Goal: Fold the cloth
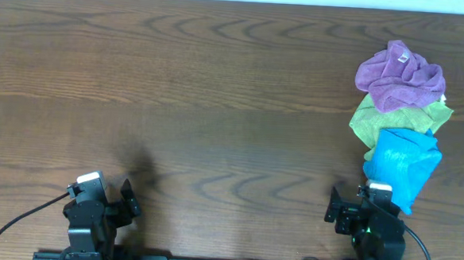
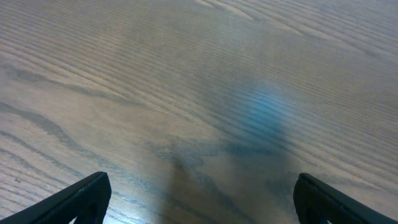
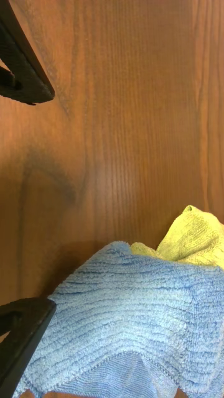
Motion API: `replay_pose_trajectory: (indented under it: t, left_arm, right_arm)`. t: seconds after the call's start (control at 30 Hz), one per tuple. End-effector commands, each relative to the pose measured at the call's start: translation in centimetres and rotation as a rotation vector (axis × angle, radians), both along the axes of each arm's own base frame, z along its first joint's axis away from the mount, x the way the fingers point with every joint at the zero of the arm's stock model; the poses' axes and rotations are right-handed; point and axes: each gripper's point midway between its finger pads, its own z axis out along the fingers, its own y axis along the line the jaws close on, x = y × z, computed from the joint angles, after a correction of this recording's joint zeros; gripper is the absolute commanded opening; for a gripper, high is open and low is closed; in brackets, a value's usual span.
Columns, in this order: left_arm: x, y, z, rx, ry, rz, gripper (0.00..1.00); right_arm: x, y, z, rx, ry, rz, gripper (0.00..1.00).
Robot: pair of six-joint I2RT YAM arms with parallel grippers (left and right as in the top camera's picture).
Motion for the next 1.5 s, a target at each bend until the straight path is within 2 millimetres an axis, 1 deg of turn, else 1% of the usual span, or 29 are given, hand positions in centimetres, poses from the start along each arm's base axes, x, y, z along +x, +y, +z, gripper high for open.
replay_pose_trajectory:
  t: [0.0, 0.47, 0.53, 0.63, 0.87, 1.07, 1.2, 1.47]
  left_arm:
    - [-0.8, -0.1, -2.1, 0.013, 0.076, -0.019, 0.95]
    - [-0.8, -0.1, -2.1, 0.013, 0.076, -0.019, 0.95]
    - [-0.8, -0.1, -2.1, 0.013, 0.076, -0.019, 0.95]
    - [-0.8, -0.1, -2.1, 0.013, 0.076, -0.019, 0.95]
    - [-0.8, -0.1, -2.1, 0.013, 0.076, -0.019, 0.95]
    - [-0.8, -0.1, -2.1, 0.013, 0.076, -0.019, 0.95]
    - [-0.8, -0.1, -2.1, 0.013, 0.076, -0.019, 0.95]
    - [-0.8, -0.1, -2.1, 0.013, 0.076, -0.019, 0.95]
  right_arm:
    - [0.0, -0.5, -0.4, -0.007, 0.007, -0.026, 0.99]
    - [0.0, -0.5, -0.2, -0.014, 0.006, -0.022, 0.99]
    - [0.0, -0.5, 0.3, -0.013, 0.003, -0.022, 0.99]
    - [0.2, -0.5, 1.6, -0.028, 0.006, -0.013, 0.99]
    - [1.1, -0.4, 5.5, -0.085, 0.017, 0.027, 0.99]
    - [2.2, -0.3, 7.6, -0.087, 0.052, 0.028, 0.99]
    - [2.8, -0.3, 8.3, -0.088, 0.075, 0.029, 0.99]
    - [3.3, 0.3, 8.7, -0.058, 0.089, 0.047, 0.99]
